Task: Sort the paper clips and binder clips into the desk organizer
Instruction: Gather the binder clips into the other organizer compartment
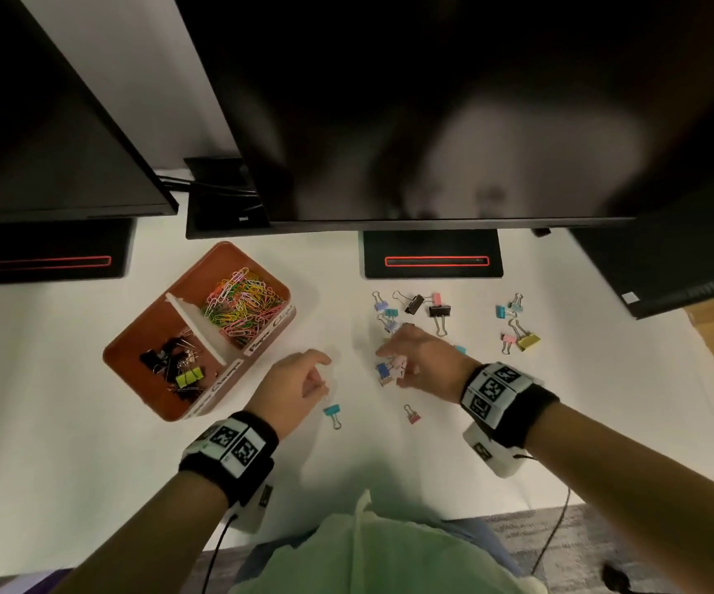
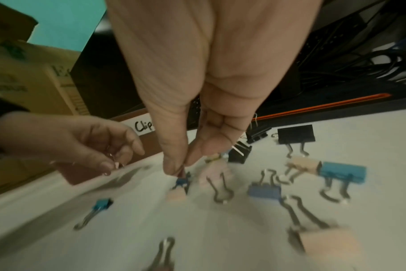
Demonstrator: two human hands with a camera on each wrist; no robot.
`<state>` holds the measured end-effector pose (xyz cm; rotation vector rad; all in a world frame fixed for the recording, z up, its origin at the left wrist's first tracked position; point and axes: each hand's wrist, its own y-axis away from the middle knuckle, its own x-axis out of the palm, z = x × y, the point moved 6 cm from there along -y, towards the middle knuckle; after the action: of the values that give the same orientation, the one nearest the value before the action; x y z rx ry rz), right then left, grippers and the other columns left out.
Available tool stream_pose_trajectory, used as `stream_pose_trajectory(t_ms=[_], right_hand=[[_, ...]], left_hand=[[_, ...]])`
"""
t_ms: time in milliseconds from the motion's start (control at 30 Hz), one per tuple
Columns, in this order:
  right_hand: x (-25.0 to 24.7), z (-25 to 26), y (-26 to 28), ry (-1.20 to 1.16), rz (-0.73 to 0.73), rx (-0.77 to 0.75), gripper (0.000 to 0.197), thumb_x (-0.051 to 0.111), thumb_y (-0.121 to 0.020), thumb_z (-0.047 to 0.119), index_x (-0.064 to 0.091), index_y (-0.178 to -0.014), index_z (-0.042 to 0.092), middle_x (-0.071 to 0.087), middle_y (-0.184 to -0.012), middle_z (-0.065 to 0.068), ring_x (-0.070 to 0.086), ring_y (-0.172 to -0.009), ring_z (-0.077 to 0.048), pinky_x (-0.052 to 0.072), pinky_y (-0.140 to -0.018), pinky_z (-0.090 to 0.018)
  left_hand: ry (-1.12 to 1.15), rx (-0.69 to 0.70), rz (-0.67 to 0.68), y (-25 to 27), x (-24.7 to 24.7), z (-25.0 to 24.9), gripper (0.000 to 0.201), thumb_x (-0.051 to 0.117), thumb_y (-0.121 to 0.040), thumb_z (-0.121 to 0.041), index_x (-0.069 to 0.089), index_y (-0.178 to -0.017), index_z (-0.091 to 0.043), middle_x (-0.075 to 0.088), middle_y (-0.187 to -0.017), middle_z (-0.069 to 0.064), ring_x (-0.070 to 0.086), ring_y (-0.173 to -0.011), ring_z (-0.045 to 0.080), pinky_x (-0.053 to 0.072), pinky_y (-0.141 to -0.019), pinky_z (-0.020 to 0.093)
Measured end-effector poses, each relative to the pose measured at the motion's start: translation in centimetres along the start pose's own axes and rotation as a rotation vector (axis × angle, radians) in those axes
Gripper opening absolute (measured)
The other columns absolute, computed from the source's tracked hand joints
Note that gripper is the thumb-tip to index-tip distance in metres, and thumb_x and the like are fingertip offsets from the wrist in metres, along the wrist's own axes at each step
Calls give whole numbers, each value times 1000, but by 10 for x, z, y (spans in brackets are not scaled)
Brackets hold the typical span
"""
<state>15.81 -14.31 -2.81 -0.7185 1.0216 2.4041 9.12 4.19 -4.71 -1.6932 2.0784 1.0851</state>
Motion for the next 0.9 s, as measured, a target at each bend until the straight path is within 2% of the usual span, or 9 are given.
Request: stream_pose_trajectory(t_ms=[100, 167, 267, 433, 500, 633, 700, 800, 900], right_hand=[[20, -3, 0, 67, 71, 25, 56, 62, -83, 3, 45, -134, 19, 35, -136, -2, 52, -89, -11, 41, -85, -18], [29, -5, -6, 79, 49, 43, 52, 59, -84, 4, 46, -134, 16, 36, -134, -5, 56, -97, -20, 45, -90, -25], [34, -6, -15, 72, -12, 50, 38, 58, -86, 8, 56, -124, 9, 45, -125, -10, 56, -104, -30, 45, -92, -31], [29, -3, -16, 140, -83, 11, 19, 61, -83, 16, 64, -102, 13, 54, -109, -6, 55, -98, -27, 50, -82, -37], [28, -1, -16, 195, -103, -3, 14, 63, -81, 20, 64, -94, 16, 56, -102, -4, 53, -97, -26, 51, -79, -39], [29, 5, -16, 294, -103, -13, 17, 63, -81, 24, 65, -96, 17, 57, -105, -4, 48, -99, -25, 47, -78, -36], [29, 7, -15, 317, -100, -16, 18, 62, -81, 25, 65, -97, 18, 57, -108, -4, 48, -101, -26, 45, -78, -35], [31, 7, -15, 369, -120, -18, 19, 63, -80, 29, 65, -97, 20, 58, -109, -3, 45, -105, -28, 40, -84, -36], [30, 6, -16, 366, -107, 3, 19, 64, -80, 30, 65, -97, 21, 57, -109, -2, 41, -108, -28, 40, -90, -39]], left_hand=[[-14, 43, 153, 16, 17, -2, 35, 66, -79, -10, 59, -111, -20, 56, -88, -1, 57, -81, 12, 51, -82, 28], [-68, 47, 216, 21, 30, 3, 38, 65, -81, -10, 57, -117, -19, 51, -100, -2, 57, -91, 12, 49, -90, 28], [-106, 25, 210, 22, 41, 12, 42, 64, -81, -11, 56, -121, -20, 43, -115, -2, 54, -102, 13, 45, -97, 26], [-95, 45, 157, 18, 40, 10, 27, 67, -79, -9, 61, -104, -16, 45, -107, -1, 54, -86, 17, 50, -87, 31], [-112, 76, 140, 17, 40, 9, 24, 68, -77, -11, 60, -99, -18, 46, -105, -4, 52, -87, 16, 49, -84, 28], [-113, 114, 107, 15, 41, 5, 19, 63, -75, -8, 56, -89, -18, 50, -87, -10, 51, -83, 14, 45, -75, 27], [-76, 76, 98, 14, 41, 7, 16, 63, -75, -7, 55, -85, -16, 52, -79, -6, 52, -76, 17, 46, -70, 28], [20, 17, 76, 11, 40, 10, 17, 65, -76, -6, 57, -89, -14, 58, -83, 1, 56, -73, 16, 45, -66, 15], [75, 32, 72, 8, 39, 8, 19, 65, -79, -6, 62, -95, -15, 57, -85, 0, 54, -70, 7, 41, -66, 4]])
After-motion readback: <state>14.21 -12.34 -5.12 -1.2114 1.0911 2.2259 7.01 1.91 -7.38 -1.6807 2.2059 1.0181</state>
